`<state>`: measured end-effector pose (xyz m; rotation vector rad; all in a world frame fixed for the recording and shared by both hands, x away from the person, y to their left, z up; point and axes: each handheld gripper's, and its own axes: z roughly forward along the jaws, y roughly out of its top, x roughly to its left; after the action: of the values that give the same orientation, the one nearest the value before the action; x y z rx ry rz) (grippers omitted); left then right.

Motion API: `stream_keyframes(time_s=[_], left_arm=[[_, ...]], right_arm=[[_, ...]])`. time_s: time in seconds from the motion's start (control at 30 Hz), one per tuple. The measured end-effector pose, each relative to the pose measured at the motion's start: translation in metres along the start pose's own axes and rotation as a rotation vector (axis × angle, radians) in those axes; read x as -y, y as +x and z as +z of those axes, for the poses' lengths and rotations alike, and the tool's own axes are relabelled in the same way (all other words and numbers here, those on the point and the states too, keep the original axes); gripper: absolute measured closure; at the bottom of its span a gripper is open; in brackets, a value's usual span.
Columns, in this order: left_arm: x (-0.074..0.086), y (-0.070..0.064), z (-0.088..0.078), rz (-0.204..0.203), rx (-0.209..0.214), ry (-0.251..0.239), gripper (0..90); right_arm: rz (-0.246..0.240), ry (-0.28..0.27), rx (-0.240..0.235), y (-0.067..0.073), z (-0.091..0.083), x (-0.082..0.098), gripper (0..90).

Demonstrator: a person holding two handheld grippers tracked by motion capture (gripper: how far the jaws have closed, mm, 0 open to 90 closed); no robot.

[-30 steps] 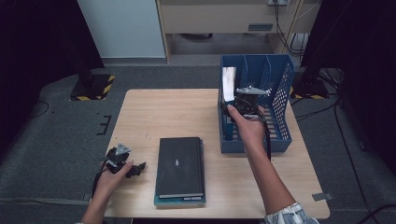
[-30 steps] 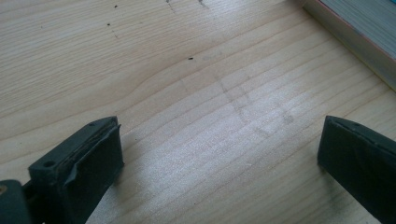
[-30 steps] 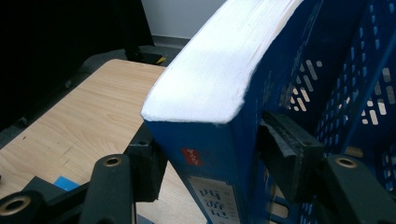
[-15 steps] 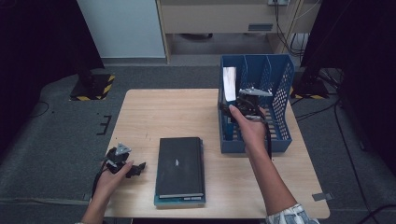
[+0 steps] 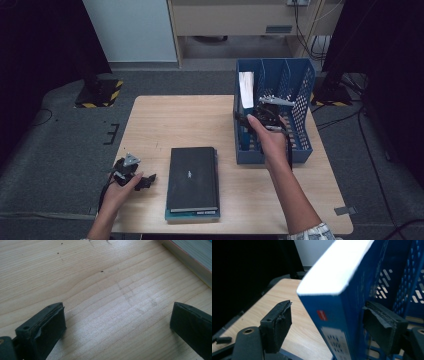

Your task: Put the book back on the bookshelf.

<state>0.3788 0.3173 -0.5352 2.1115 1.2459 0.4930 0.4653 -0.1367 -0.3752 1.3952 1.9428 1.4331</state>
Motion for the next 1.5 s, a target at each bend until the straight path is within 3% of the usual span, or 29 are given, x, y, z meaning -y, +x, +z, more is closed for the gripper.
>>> stream_keyframes(time_s=[0.43, 0.67, 0.93, 1.33, 1.5], left_arm=[[0.0, 0.0, 0.0, -0.004, -0.003, -0.002, 0.0], [0.0, -0.001, 0.0, -0.01, -0.007, -0.003, 0.0], [0.001, -0.002, 0.0, -0.014, -0.01, -0.007, 0.0], [0.001, -0.001, -0.001, -0.004, 0.002, -0.011, 0.4], [-0.003, -0.001, -0.006, -0.023, 0.02, -0.034, 3.7]], right_arm=[[0.0, 0.021, -0.041, -0.002, -0.014, 0.029, 14.2], [-0.045, 0.045, -0.06, 0.003, -0.018, 0.048, 12.3], [-0.051, 0.068, -0.097, 0.006, -0.015, 0.065, 11.6], [-0.098, 0.102, -0.114, 0.026, -0.016, 0.086, 11.6], [-0.102, 0.125, -0.124, 0.034, -0.012, 0.095, 12.1]])
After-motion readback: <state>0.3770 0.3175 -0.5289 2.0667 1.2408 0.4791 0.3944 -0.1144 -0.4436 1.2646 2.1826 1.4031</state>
